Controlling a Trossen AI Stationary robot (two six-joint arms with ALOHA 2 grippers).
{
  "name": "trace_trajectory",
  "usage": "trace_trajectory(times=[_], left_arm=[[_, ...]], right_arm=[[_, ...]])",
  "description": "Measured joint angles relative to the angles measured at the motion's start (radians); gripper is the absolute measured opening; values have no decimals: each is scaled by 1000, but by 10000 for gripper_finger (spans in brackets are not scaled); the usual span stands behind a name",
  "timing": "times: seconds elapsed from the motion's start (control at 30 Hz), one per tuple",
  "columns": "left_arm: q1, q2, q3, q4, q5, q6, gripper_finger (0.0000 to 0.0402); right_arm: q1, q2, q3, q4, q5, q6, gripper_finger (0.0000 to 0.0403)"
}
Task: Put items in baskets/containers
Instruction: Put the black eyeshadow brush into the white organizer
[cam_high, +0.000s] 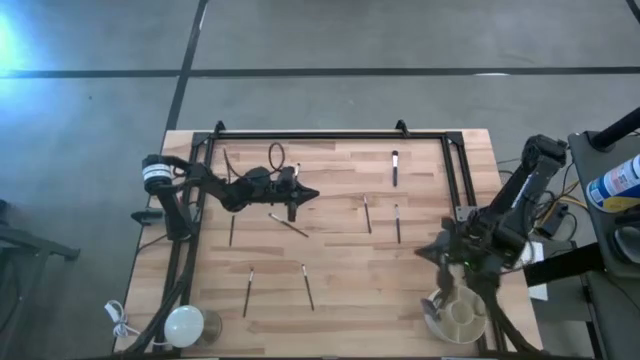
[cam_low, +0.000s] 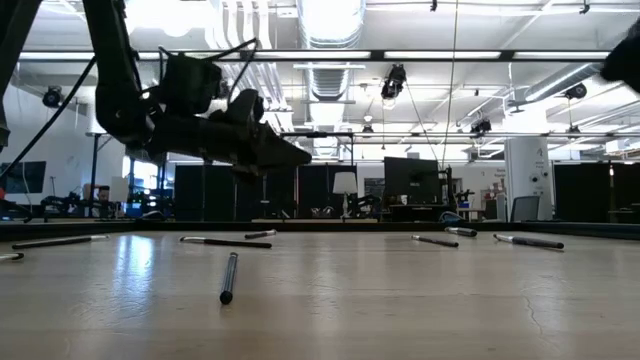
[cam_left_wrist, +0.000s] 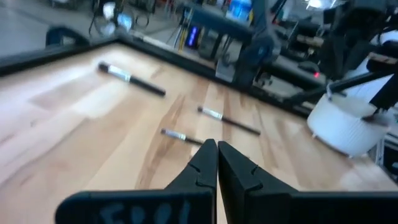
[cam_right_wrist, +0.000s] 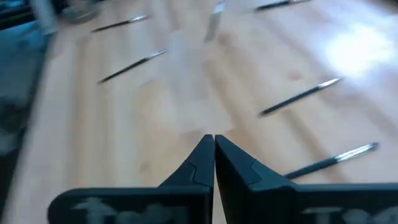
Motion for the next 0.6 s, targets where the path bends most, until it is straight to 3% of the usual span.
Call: trace_trajectory(times=[0.1,0.23,0.37,0.43,0.6], left_arm=[[-6,-14,27,-98,-33,0,3],[-7,-71,41,-227,-113,-2,1],[-6,-177,42,-431,-156,-7,0],[-11,-246,42,-583,-181,-11,0],[-69,-429,53,-959,-236,-9,0]], right_arm=[[-126,0,-70,158,2,-153,8],[-306,1,-176,537,-82,-471,8],[-511,10,-273,955,-310,-773,8],[-623,23,-301,1103,-443,-851,8],[-856,80,-318,1246,-646,-935,8]])
